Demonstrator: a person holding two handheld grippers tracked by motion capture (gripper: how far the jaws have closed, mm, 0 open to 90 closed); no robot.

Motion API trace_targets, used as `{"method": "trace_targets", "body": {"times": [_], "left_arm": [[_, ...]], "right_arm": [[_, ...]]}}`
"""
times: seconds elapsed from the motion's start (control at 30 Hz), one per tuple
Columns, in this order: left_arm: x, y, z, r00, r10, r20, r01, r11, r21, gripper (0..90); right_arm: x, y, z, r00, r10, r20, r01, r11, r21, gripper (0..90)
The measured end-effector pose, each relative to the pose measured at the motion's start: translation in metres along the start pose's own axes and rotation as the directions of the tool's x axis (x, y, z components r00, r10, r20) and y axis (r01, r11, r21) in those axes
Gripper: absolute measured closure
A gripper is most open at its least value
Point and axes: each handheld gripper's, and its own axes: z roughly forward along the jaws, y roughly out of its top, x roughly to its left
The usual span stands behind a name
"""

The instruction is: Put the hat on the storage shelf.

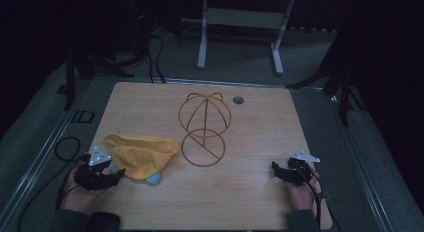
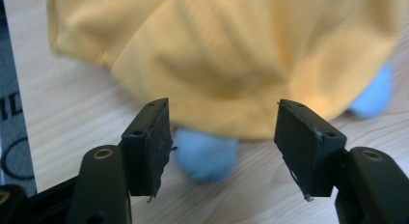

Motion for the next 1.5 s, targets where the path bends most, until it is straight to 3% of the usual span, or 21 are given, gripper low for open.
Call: {"method": "trace_targets", "body": {"times": [0.13, 0.33, 0.6, 1.17, 1.5], "left_arm": [[0.009, -0.013, 0.015, 0.9996, -0.027, 0.007, 0.027, 0.9985, 0.048, 36.3], [0.015, -0.022, 0.027, 0.9989, -0.036, 0.028, 0.034, 0.9955, 0.089, 39.2], [0.016, -0.021, 0.029, 0.9983, -0.032, 0.049, 0.027, 0.9956, 0.089, 43.9], [0.015, -0.015, 0.028, 0.9965, -0.016, 0.082, 0.006, 0.9928, 0.12, 66.3], [0.014, -0.013, 0.02, 0.9928, -0.04, 0.113, 0.03, 0.9954, 0.091, 75.9]], "right_arm": [[0.0, 0.0, 0.0, 1.0, 0.0, 0.0, 0.0, 1.0, 0.0, 25.4], [0.0, 0.0, 0.0, 1.0, 0.0, 0.0, 0.0, 1.0, 0.0, 25.4], [0.0, 0.0, 0.0, 1.0, 0.0, 0.0, 0.0, 1.0, 0.0, 25.4], [0.0, 0.0, 0.0, 1.0, 0.0, 0.0, 0.0, 1.0, 0.0, 25.4], [0.0, 0.0, 0.0, 1.0, 0.0, 0.0, 0.0, 1.0, 0.0, 25.4]]}}
